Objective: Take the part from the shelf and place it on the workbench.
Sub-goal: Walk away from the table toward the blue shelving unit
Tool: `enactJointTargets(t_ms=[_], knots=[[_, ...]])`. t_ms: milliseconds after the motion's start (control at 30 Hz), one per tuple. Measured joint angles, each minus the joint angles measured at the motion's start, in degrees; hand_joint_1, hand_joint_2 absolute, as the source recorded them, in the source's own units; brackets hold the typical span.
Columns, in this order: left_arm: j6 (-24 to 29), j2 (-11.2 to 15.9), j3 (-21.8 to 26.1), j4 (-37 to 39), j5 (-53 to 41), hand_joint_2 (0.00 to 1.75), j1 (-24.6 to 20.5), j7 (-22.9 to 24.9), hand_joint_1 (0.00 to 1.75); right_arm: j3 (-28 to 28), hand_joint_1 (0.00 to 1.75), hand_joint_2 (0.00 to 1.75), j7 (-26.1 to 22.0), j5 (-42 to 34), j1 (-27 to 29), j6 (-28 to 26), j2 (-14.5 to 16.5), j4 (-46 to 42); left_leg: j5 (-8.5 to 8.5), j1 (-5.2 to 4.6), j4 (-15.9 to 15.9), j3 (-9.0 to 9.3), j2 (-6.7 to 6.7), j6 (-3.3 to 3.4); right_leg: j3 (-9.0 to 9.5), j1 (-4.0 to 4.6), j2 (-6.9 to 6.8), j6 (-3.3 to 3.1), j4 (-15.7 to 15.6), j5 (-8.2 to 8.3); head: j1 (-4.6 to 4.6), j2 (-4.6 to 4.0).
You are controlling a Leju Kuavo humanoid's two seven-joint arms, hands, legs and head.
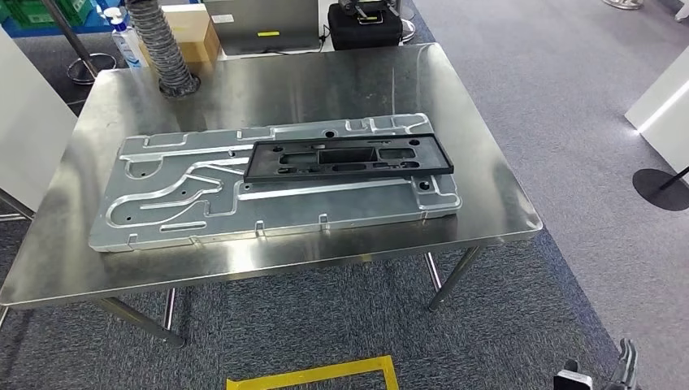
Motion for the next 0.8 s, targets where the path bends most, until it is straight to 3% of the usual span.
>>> enactJointTargets(t_ms=[67, 133, 200, 233, 333, 367, 400, 433, 467, 500, 567, 600, 633, 700, 733, 800], knots=[[0.1, 0.0, 0.0, 0.0, -0.2, 0.00, -0.1, 0.0, 0.00, -1.6, 0.00, 0.00, 0.0, -0.1, -1.0, -1.1, 0.0, 4.9, -0.74, -0.12, -7.7, 5.32, -0.41, 0.33, -1.26, 0.00, 0.13, 0.58, 1.0, 0.71, 0.03, 0.00], [0.1, 0.0, 0.0, 0.0, -0.6, 0.00, -0.1, 0.0, 0.00, -2.8, 0.00, 0.00, 0.0, -0.7, -2.4, -2.3, -0.1, 11.1, -1.45, -0.36, -10.3, 6.77, -0.64, 1.03, -1.52, 0.07, 0.31, 1.19, 1.3, 1.56, 0.07, 0.00], [0.1, 0.0, 0.0, 0.0, -0.9, 0.00, -0.1, 0.0, 0.00, -4.1, 0.00, 0.00, 0.0, -1.8, -3.9, -2.4, -0.2, 18.2, -0.49, -0.25, -10.4, 6.04, -0.27, 1.88, -1.80, -0.08, 0.59, 1.84, 1.5, 1.56, 0.07, 0.00], [0.1, 0.0, 0.0, 0.0, -1.0, 0.00, -0.1, 0.0, 0.00, -4.8, 0.00, 0.00, 0.0, -2.2, -4.6, -2.2, -0.2, 21.9, 0.17, -0.19, -10.5, 5.44, -0.02, 2.32, -2.31, -0.19, 0.66, 2.18, 2.6, -0.02, 0.07, 0.00], [0.0, 0.1, -0.1, 0.0, -1.5, 0.00, -0.2, 0.0, 0.00, -6.5, 0.00, 0.00, 0.6, -2.0, -6.7, -1.9, -0.2, 32.9, 2.25, -0.30, -10.6, 2.90, 0.50, 2.96, -4.92, -0.55, 0.59, 3.01, 12.0, -8.62, 0.07, 0.00], [0.0, 0.1, -0.1, 0.0, -1.6, 0.00, -0.2, 0.0, 0.00, -6.8, 0.00, 0.00, 1.4, -1.4, -7.5, -2.1, -0.3, 36.4, 2.93, -0.39, -10.5, 1.96, 0.63, 2.93, -5.40, -0.63, 0.58, 3.14, 15.4, -10.08, 0.07, 0.00], [0.0, 0.2, -0.2, 0.0, -1.8, 0.00, -0.2, 0.0, 0.00, -7.1, 0.00, 0.00, 2.8, -0.5, -8.2, -2.4, -0.3, 39.6, 3.60, -0.45, -10.4, 1.04, 0.77, 2.87, -5.20, -0.66, 0.57, 3.17, 17.4, -10.15, 0.07, 0.00], [0.0, 0.2, -0.2, 0.0, -1.9, 0.00, -0.2, 0.0, 0.00, -7.2, 0.00, 0.00, 4.8, 0.4, -8.7, -2.7, -0.4, 42.6, 4.24, -0.49, -10.3, 0.11, 0.86, 2.78, -4.08, -0.66, 0.56, 3.10, 17.6, -9.04, 0.07, 0.00], [0.0, 0.2, -0.3, 0.0, -2.0, 0.00, -0.2, 0.0, 0.00, -7.3, 0.00, 0.00, 7.0, 1.4, -9.2, -2.9, -0.5, 45.0, 4.82, -0.50, -10.1, -0.77, 0.91, 2.67, -1.88, -0.64, 0.53, 2.93, 15.6, -7.40, 0.07, 0.00], [0.0, 0.2, -0.4, 0.0, -2.1, 0.00, -0.2, 0.0, 0.00, -7.3, 0.00, 0.00, 9.5, 2.4, -9.5, -3.0, -0.6, 47.1, 5.37, -0.51, -9.9, -1.49, 0.92, 2.53, 1.38, -0.56, 0.47, 2.65, 11.6, -6.21, 0.07, 0.00], [0.0, 0.2, -0.5, 0.0, -2.2, 0.00, -0.1, 0.1, 0.00, -7.3, 0.00, 0.00, 14.8, 4.4, -10.2, -3.1, -0.8, 50.5, 6.34, -0.57, -9.7, -2.45, 0.96, 2.00, 7.82, -0.18, 0.31, 1.92, 2.5, -6.27, 0.07, 0.00], [0.0, 0.1, -0.6, 0.0, -2.3, 0.00, -0.1, 0.1, 0.00, -7.2, 0.00, 0.00, 17.5, 5.3, -10.6, -3.0, -0.9, 52.0, 6.81, -0.54, -9.7, -2.62, 1.04, 1.68, 9.66, 0.07, 0.27, 1.57, -0.5, -6.84, 0.07, 0.00], [0.0, 0.1, -0.7, 0.0, -2.4, 0.00, -0.2, 0.2, 0.00, -7.2, 0.00, 0.00, 19.9, 6.0, -10.8, -2.7, -1.0, 53.2, 7.31, -0.49, -9.8, -2.72, 1.12, 1.31, 10.23, 0.27, 0.25, 1.24, -1.9, -7.14, 0.07, 0.00], [0.0, 0.1, -0.8, 0.0, -2.7, 0.00, -0.2, 0.3, 0.00, -7.1, 0.00, 0.00, 23.7, 7.0, -11.1, -2.2, -1.1, 55.4, 7.71, -0.39, -9.8, -2.97, 1.07, 0.68, 9.62, 0.24, 0.15, 0.58, -2.4, -6.17, 0.07, 0.00], [0.0, 0.1, -0.9, 0.0, -2.8, 0.00, -0.2, 0.3, 0.00, -7.0, 0.00, 0.00, 24.8, 7.2, -11.2, -1.9, -1.3, 56.2, 6.60, -0.35, -9.0, -3.39, 0.84, 0.44, 9.14, 0.12, 0.06, 0.20, -2.6, -5.50, 0.07, 0.00], [0.0, 0.1, -1.0, 0.0, -2.9, 0.00, -0.1, 0.4, 0.00, -6.8, 0.00, 0.00, 26.0, 7.5, -11.4, -1.3, -1.8, 57.7, 1.32, -0.18, -3.9, -5.08, 0.37, 0.09, 7.79, 0.01, -0.11, -0.37, -2.7, -4.15, 0.06, 0.00]])
